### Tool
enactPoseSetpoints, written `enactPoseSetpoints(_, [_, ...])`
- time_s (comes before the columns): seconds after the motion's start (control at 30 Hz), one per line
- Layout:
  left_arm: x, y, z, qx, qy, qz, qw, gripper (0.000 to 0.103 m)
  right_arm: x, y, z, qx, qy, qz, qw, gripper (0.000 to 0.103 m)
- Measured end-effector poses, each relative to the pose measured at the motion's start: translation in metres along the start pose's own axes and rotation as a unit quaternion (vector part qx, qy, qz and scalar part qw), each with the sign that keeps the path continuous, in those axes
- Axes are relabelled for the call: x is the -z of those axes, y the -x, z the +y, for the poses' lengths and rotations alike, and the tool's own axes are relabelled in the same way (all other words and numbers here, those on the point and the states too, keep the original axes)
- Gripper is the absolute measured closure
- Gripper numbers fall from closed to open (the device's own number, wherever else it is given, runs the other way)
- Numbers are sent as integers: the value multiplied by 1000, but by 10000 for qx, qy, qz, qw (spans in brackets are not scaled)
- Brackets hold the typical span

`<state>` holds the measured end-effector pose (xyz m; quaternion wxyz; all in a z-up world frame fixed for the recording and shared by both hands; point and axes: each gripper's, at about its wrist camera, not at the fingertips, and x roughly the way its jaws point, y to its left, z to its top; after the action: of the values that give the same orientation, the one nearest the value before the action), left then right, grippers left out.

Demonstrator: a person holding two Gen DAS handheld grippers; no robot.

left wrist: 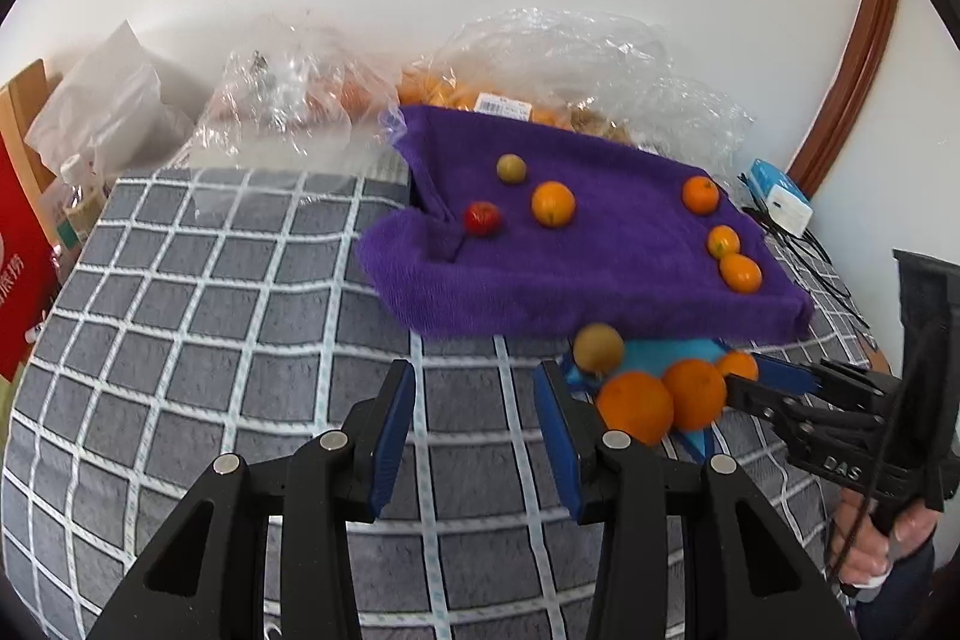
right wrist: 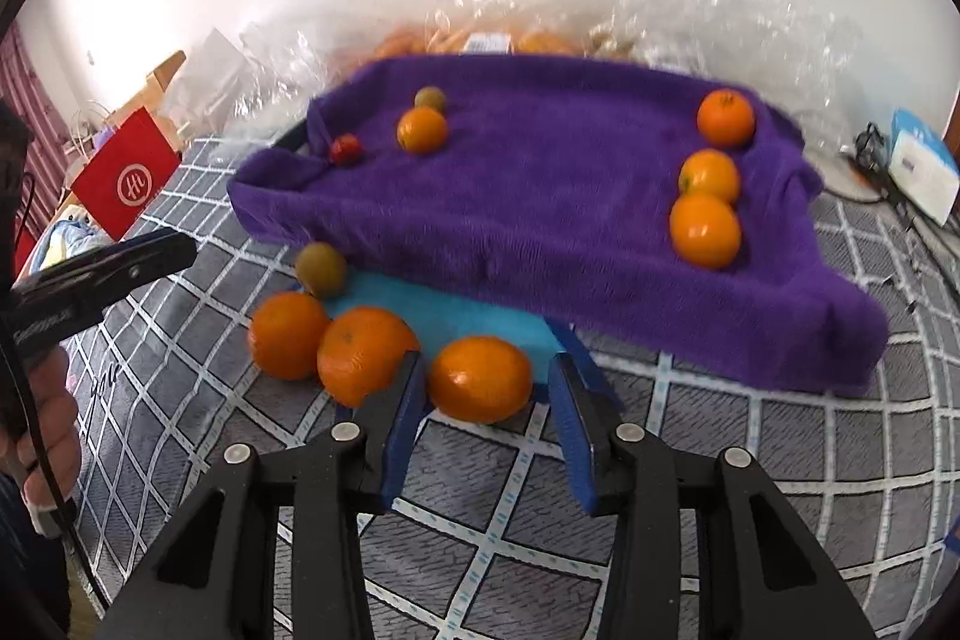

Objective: Organize fruits
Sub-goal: 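Grasp an orange from the cluster with the right gripper while the left gripper reaches a yellow fruit, then grasp the small yellow fruit with the left gripper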

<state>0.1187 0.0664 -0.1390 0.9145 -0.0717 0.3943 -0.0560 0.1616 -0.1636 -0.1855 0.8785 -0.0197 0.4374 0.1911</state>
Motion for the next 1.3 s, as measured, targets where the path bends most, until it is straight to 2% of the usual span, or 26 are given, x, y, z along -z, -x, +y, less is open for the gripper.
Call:
enactPoseSetpoints(0.03, [0, -1, -2, 9, -7, -1, 10000, 64, 0, -1, 1, 26, 14, 26, 10000, 68])
enactPoseSetpoints(0.23, [-2, -4, -18, 286, -84, 146, 9994, 64, 2, 16, -7, 170, -8, -330, 9993, 68])
enactPoseSetpoints(0.37, [-6, -7, -36, 388, -207, 128, 9989, 64, -3, 31, -27, 477, -243, -549, 9971, 68])
enactPoseSetpoints(0.5, [-11, -19, -53, 369, -228, 197, 9989, 64, -4, 43, -46, 413, -524, -720, 9952, 68])
enactPoseSetpoints(0.6, [-14, -31, -61, 228, -193, 249, 9992, 64, -4, 43, -54, 578, -684, -673, 9937, 68])
enactPoseSetpoints(0.77, [-17, -50, -65, 188, -100, 428, 9989, 69, -7, 49, -55, 531, -750, -795, 9926, 68])
enactPoseSetpoints(0.83, [-17, -58, -63, 179, 2, 518, 9985, 78, -4, 45, -56, 556, -768, -769, 9925, 68])
enactPoseSetpoints(0.87, [-16, -61, -60, 177, 73, 536, 9984, 78, -4, 42, -57, 608, -792, -686, 9926, 68])
enactPoseSetpoints(1.07, [-15, -57, -46, 492, 276, 356, 9978, 78, -3, 33, -55, 533, -780, -688, 9931, 68])
enactPoseSetpoints(1.3, [-16, -41, -32, 737, 511, 30, 9960, 78, -3, 37, -53, 452, -832, -923, 9912, 68])
